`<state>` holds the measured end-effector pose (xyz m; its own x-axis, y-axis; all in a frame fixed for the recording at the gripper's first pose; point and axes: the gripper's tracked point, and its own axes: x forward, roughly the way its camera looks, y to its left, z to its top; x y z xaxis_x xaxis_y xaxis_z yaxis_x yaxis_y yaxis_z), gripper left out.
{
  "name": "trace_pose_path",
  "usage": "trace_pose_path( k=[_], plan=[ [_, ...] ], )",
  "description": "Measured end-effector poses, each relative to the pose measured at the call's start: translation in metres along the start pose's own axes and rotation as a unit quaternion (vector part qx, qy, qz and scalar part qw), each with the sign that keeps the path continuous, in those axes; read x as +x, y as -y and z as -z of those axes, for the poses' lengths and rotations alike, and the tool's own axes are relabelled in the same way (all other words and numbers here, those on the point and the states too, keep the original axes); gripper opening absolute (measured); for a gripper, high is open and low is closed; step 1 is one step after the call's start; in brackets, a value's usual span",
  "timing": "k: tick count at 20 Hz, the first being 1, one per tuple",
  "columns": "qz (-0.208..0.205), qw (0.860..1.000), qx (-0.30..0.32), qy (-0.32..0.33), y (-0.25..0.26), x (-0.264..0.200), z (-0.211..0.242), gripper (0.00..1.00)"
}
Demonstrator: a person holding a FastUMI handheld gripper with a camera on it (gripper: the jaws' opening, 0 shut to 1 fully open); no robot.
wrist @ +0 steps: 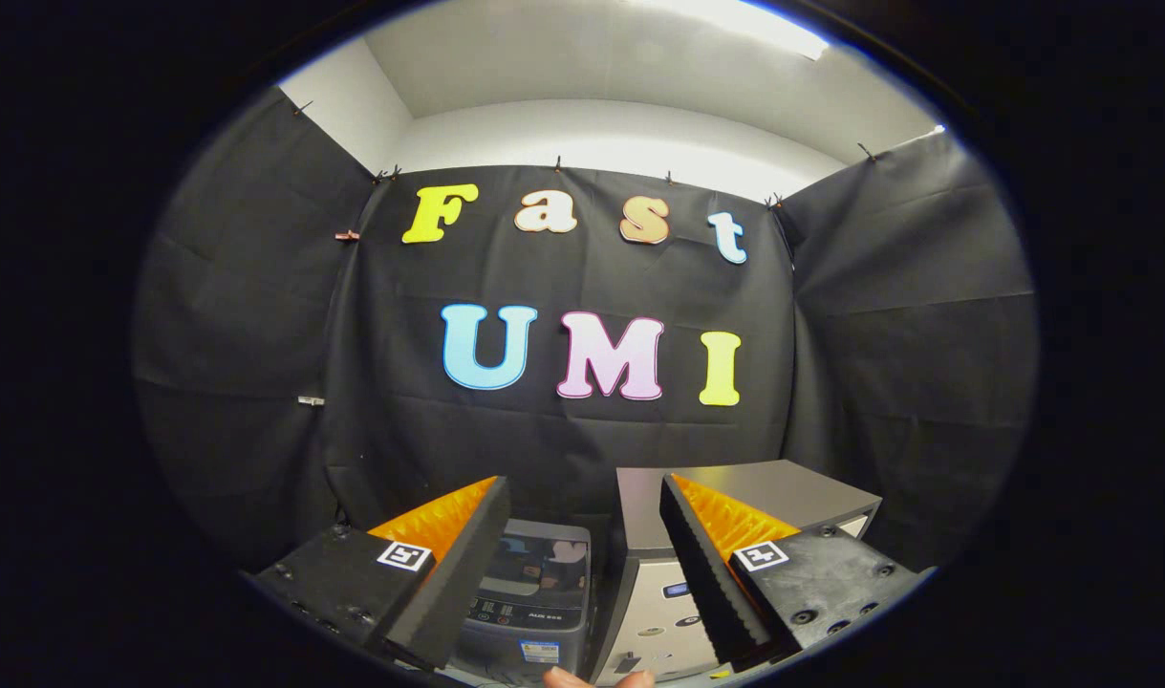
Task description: Put the clothes into the washing machine and then close the washing machine lid.
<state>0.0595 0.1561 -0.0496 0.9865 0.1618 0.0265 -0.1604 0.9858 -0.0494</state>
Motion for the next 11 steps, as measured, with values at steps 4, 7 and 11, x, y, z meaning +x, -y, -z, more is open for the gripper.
trace_pose_path(
  k=[4, 7, 11],
  plan=[
    [-0.001, 1.000, -0.001, -0.001, -0.0016, 0.0000, 0.0018, 0.99],
    [-0.003, 1.000, -0.001, -0.005, -0.0036, 0.0001, 0.0035, 0.99],
    [-0.003, 1.000, -0.002, -0.004, -0.0036, -0.0006, 0.0031, 0.99]
  ],
)
